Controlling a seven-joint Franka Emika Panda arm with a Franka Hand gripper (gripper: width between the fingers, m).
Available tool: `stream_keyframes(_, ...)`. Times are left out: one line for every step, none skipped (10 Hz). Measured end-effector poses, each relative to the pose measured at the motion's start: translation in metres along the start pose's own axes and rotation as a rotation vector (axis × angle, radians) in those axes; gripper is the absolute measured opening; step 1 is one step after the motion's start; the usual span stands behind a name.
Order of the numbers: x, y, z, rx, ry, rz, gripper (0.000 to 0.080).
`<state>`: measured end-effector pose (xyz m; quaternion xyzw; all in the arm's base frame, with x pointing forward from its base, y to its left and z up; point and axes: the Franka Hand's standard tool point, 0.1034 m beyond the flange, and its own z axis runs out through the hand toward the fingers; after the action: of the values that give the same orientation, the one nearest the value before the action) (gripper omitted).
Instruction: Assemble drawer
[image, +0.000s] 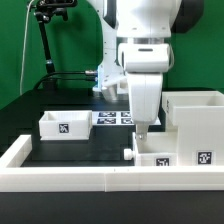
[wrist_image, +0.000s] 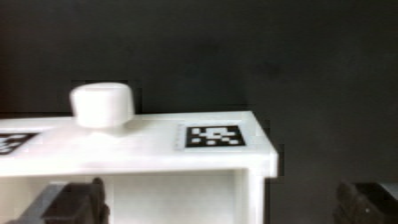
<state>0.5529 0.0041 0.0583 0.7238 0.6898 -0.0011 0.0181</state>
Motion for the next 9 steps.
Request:
stream_keyframes(-0.006, 0.002, -0.009, -0.005, -0.004, -0.005, 0.0648)
stream_keyframes(-0.016, 0.006, -0.018, -0.013, -0.010, -0.008, 0.0649)
stream_keyframes(-0.032, 0.010, -0.029, -0.011, -0.019, -0.032, 0.0649)
stream_keyframes(-0.050, 0.010, -0.029, -0.014, -0.024, -0.036, 0.0649)
stream_keyframes(-0.063, 0.006, -0.023, -0.001, -0.025, -0.038, 0.0649)
stream_keyframes(-0.066, 0.007, -0.024, -0.002, -0.024, -0.033, 0.0649)
stream_keyframes(-0.064, 0.007, -0.024, -0.003, -0.024, -0.034, 0.0649)
stream_keyframes(-0.067, 0.006, -0.023, -0.001, -0.018, -0.046, 0.0649)
stream_keyframes(-0.078, 0.005, -0.021, 0.001, 0.024, -0.055, 0.0649)
